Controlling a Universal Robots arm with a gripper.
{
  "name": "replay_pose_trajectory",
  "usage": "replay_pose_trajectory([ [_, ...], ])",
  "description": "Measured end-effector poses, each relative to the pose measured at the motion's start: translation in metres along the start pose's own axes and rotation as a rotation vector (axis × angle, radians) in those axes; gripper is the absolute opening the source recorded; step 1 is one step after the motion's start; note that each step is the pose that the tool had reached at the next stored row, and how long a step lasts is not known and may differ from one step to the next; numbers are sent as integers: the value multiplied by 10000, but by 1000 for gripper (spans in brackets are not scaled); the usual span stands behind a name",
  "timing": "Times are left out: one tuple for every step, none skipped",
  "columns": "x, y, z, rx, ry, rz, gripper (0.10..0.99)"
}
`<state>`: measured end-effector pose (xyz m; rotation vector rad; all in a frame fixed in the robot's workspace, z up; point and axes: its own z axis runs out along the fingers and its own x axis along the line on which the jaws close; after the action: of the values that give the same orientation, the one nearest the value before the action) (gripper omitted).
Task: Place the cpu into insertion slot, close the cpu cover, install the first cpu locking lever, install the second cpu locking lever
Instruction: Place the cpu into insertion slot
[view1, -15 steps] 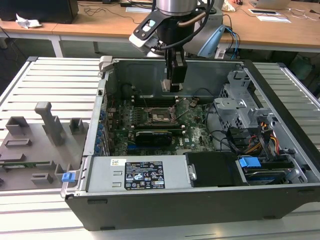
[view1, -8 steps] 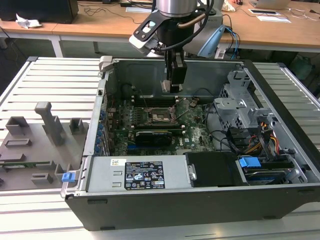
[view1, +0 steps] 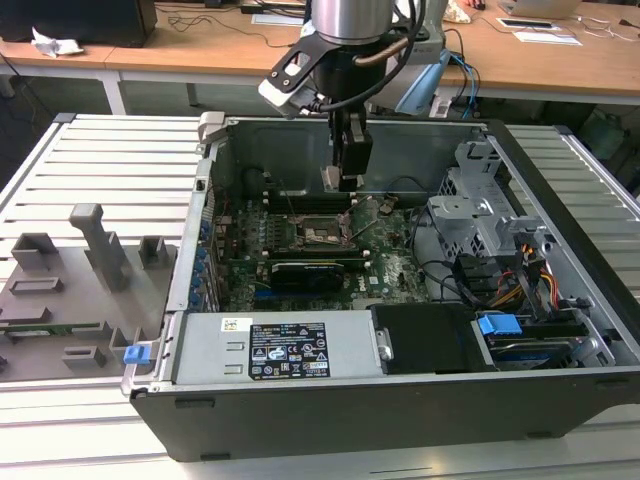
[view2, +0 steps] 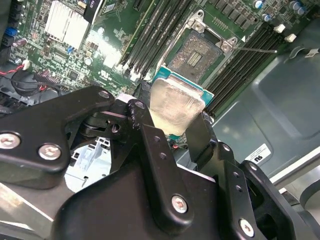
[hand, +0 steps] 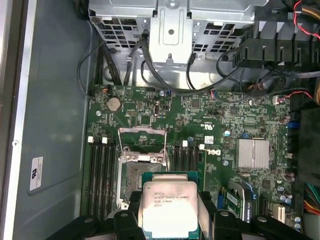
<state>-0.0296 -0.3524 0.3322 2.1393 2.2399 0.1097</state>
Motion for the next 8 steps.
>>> replay_pose_trajectory([
  [0,-1,17,0,0,2,525],
  [0,-2,23,0,0,3,525],
  [0,-2,29,0,0,3,525],
  [-1,-3,35,0,-1,3,525],
  [-1,-3,42,0,0,5,525],
  [-1,-4,48,0,-1,8,525],
  [-1,-4,53,0,-1,7,525],
  [-1,-4,57,0,-1,8,525],
])
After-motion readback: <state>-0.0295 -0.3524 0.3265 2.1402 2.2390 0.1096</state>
